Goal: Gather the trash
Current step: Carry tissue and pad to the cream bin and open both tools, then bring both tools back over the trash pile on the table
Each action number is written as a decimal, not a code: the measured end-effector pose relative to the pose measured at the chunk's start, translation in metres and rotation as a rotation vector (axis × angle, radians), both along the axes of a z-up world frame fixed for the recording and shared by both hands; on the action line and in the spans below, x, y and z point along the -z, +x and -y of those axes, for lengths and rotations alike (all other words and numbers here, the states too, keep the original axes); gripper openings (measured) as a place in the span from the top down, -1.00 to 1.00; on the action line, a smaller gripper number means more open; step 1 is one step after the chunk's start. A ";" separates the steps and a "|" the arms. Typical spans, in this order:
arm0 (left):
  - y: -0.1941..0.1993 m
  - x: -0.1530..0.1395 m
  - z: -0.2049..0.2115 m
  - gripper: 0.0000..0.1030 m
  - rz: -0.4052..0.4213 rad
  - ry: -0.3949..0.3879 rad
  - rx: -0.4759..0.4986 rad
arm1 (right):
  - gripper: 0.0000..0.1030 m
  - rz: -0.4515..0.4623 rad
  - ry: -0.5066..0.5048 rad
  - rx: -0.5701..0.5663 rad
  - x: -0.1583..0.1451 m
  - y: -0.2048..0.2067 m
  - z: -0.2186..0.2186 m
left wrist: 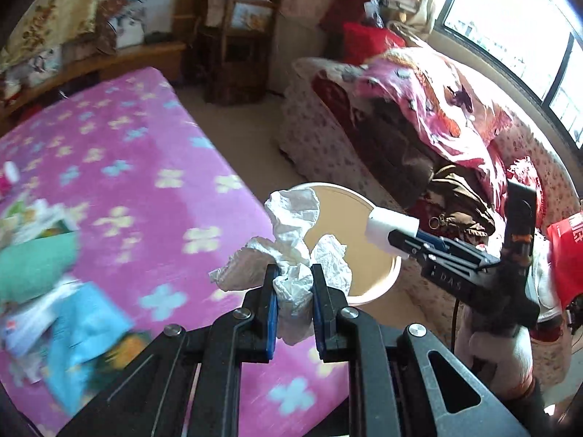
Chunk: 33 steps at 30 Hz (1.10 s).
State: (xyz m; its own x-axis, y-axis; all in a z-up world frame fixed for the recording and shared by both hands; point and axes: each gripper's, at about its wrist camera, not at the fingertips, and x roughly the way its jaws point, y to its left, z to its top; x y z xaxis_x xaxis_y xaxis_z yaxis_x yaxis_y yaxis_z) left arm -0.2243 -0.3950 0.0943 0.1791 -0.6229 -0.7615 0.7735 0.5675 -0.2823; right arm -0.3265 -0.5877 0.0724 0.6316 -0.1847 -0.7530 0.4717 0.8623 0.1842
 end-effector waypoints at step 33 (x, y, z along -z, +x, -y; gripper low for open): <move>0.003 0.023 0.017 -0.28 0.077 0.033 -0.156 | -0.38 -0.014 0.064 0.084 0.034 0.006 0.021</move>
